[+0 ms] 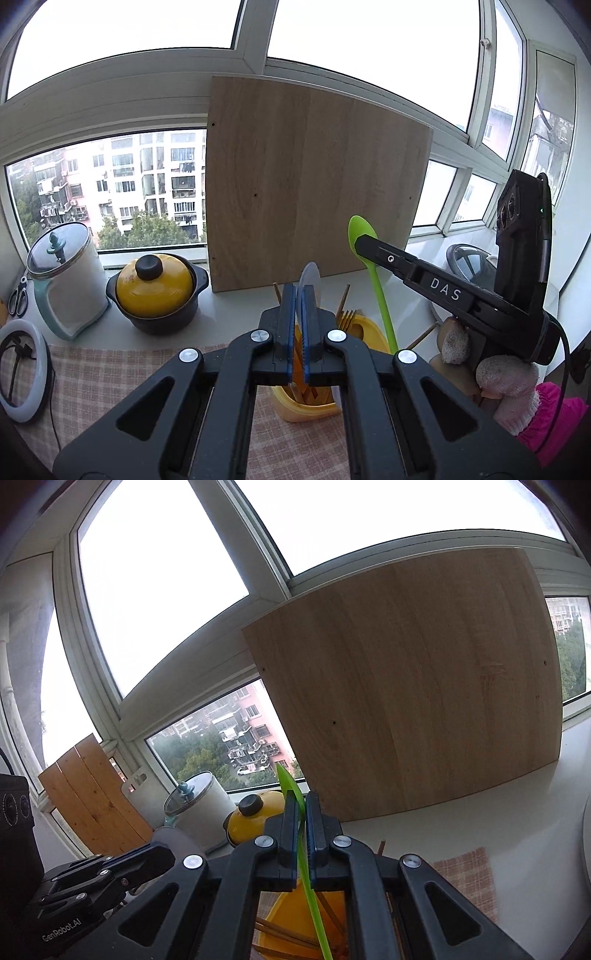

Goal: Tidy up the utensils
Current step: 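Lift the clear and green spoons and carry them over the yellow container, then lower both spoons into the yellow container and open both grippers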

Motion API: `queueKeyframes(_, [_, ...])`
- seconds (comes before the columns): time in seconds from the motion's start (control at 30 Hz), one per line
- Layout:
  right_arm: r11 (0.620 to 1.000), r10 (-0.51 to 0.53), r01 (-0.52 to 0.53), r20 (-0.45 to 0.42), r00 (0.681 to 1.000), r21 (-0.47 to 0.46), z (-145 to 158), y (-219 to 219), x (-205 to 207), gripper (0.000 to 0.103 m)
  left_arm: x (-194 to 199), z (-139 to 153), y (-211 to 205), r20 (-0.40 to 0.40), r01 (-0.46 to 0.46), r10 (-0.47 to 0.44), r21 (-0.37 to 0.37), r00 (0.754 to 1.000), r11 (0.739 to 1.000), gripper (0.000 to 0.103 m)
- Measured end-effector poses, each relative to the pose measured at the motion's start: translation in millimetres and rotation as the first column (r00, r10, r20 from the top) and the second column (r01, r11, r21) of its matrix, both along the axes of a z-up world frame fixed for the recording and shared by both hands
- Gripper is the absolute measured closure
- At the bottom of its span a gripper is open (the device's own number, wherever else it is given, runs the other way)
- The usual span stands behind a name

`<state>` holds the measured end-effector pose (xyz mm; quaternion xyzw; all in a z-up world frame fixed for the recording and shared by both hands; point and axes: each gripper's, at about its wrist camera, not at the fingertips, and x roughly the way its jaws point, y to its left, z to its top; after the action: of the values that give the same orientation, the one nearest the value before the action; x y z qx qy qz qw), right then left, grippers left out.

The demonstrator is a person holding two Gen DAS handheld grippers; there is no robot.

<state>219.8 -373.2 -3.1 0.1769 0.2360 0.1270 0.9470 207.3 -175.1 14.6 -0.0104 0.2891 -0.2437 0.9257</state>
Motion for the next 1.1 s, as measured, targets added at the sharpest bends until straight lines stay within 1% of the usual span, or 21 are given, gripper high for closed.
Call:
queueKeyframes(0.23, [1.000,-0.013,0.014,-0.016,1.000,0.021,-18,-2,9,0.102,7,-5,-6,0.021,-0.019,0.018,0.024,1.000,1.000,0.103])
queueKeyframes(0.37, [1.000,-0.017,0.017,-0.022,1.000,0.022,-23,-2,13,0.102,8,-6,-11,0.028,-0.016,0.015,0.036,0.999,0.999,0.103])
queueKeyframes(0.5, [1.000,-0.016,0.016,-0.016,1.000,0.017,-23,-2,13,0.102,6,-4,-16,0.044,-0.006,0.004,0.045,0.999,0.999,0.103])
queueKeyframes(0.67, [0.999,-0.023,0.023,0.011,1.000,0.039,-17,-7,12,0.102,7,3,-22,0.070,-0.010,0.006,0.052,0.998,0.999,0.103])
queueKeyframes(0.8, [0.998,-0.026,0.025,0.024,0.999,0.049,-18,-7,12,0.102,7,3,-29,0.099,-0.020,0.012,0.078,0.995,0.997,0.103])
queueKeyframes(0.97, [0.998,-0.026,0.025,0.019,0.999,0.059,-27,-5,11,0.102,6,-4,-39,0.101,-0.012,0.001,0.108,0.995,0.994,0.103])
queueKeyframes(1.1, [0.995,-0.016,0.013,0.030,0.999,0.104,-27,-12,11,0.102,8,-8,-41,0.096,-0.009,-0.003,0.118,0.995,0.993,0.103])
